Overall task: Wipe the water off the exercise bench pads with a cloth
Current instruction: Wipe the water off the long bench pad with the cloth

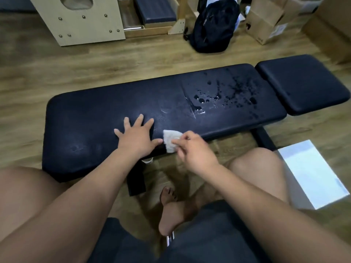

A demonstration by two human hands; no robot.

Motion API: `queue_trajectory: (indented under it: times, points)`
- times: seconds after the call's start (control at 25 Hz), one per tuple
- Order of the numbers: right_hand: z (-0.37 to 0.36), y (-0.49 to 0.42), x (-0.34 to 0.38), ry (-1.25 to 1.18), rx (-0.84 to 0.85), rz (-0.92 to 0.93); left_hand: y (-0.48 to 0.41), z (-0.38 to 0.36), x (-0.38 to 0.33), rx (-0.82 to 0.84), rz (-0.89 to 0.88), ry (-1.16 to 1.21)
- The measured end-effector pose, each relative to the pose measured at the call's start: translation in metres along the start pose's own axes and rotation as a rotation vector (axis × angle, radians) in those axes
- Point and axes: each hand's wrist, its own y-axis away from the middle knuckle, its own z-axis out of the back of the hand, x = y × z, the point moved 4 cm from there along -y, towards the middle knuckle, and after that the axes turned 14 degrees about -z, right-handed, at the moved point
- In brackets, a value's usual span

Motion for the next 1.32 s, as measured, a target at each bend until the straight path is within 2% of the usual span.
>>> queue_trajectory:
  times: [0.08, 0.2, 0.32, 0.36, 0.44, 0.56, 0.64, 0.68, 0.76, 0.84, 0.88, 1.0, 1.08, 1.16, 1.32]
  points:
    - [0.032, -0.024, -0.055, -0.013, -0.063, -0.136, -0.010, -0.002, 0.001, 0.089, 0.029, 0.001]
    - [0.098, -0.057, -0.155, 0.150, -0.265, -0.446, -0.014, -0.001, 0.001, 0.101, 0.034, -0.011]
    - [0.117, -0.066, -0.185, 0.146, -0.314, -0.682, -0.015, -0.002, -0.003, 0.083, 0.073, 0.022]
    - [0.108, -0.064, -0.168, 0.175, -0.330, -0.672, -0.016, -0.001, -0.004, 0.091, 0.091, 0.048]
    - [0.075, -0.056, -0.114, 0.164, -0.324, -0.499, -0.024, 0.003, -0.005, 0.117, 0.114, 0.103]
    - [0.019, -0.030, -0.032, 0.042, -0.133, -0.151, -0.034, 0.012, -0.003, 0.179, 0.107, 0.091]
    - [0.017, -0.027, -0.027, 0.001, -0.021, 0.108, -0.035, 0.012, -0.003, 0.245, 0.111, 0.086]
    - [0.030, -0.034, -0.044, -0.002, -0.015, 0.164, -0.035, 0.012, -0.003, 0.276, 0.116, 0.090]
    - [0.065, -0.053, -0.104, 0.029, -0.084, 0.041, -0.038, 0.013, -0.003, 0.317, 0.121, 0.095]
    - [0.110, -0.076, -0.181, 0.118, -0.172, -0.206, -0.041, 0.015, -0.003, 0.326, 0.115, 0.107]
    - [0.128, -0.084, -0.214, 0.183, -0.151, -0.321, -0.042, 0.016, -0.002, 0.328, 0.112, 0.108]
    - [0.155, -0.100, -0.235, 0.212, -0.092, -0.492, -0.043, 0.016, -0.002, 0.340, 0.115, 0.096]
    - [0.141, -0.095, -0.192, 0.164, -0.152, -0.457, -0.044, 0.017, -0.003, 0.344, 0.124, 0.093]
    - [0.093, -0.070, -0.125, 0.114, -0.182, -0.266, -0.048, 0.016, -0.002, 0.341, 0.116, 0.083]
    - [-0.001, -0.018, 0.001, 0.062, 0.045, 0.105, -0.046, 0.017, -0.001, 0.327, 0.108, 0.051]
